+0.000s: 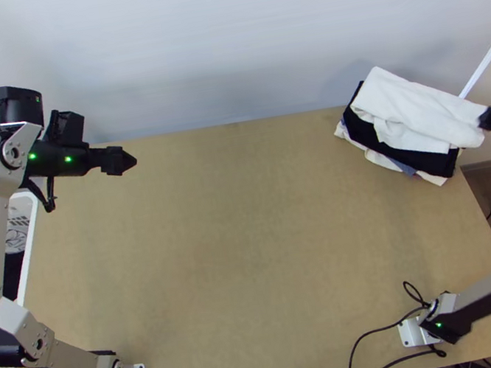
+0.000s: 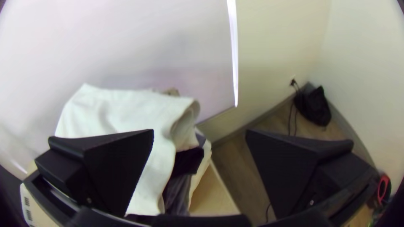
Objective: Fold the t-shirt
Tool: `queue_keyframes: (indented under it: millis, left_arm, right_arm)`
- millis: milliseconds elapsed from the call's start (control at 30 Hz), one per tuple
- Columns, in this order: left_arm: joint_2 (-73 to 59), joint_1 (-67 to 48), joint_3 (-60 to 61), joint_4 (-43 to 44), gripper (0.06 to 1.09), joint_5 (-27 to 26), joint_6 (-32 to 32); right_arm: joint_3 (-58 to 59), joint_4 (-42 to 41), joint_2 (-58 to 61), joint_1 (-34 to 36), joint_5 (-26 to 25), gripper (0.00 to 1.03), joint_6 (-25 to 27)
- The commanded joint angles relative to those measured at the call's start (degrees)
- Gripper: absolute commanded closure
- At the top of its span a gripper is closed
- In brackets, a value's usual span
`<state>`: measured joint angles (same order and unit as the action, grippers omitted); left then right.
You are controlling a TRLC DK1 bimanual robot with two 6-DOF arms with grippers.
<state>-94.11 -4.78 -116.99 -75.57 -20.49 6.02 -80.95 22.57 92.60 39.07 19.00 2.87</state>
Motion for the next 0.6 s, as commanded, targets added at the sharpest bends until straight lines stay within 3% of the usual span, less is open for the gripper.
queue_keyframes:
  millis: [0,67,233,367,567]
  left_arm:
    - [2.6,0.5,0.2,-0.3,0.1,-0.1,-0.7]
    - [3.0,0.6,0.2,-0.3,0.1,0.0,-0.7]
    - [3.8,1.4,0.2,-0.4,0.1,0.0,-0.5]
    - [4.7,2.1,0.2,-0.5,0.1,0.0,-0.4]
    - [5.3,2.7,0.2,-1.3,0.1,0.1,-0.6]
  right_arm:
    - [3.4,-7.5,-8.6,-2.9,-0.1,0.04,0.6]
    - [3.3,-9.6,-9.7,-6.6,-1.2,0.04,-0.6]
    - [6.8,-23.1,-7.2,-17.3,-10.1,0.04,-0.9]
    - [10.5,-37.1,-0.8,-21.8,-16.8,0.04,0.6]
    - [22.9,-64.5,12.1,-22.8,-27.0,0.04,4.3]
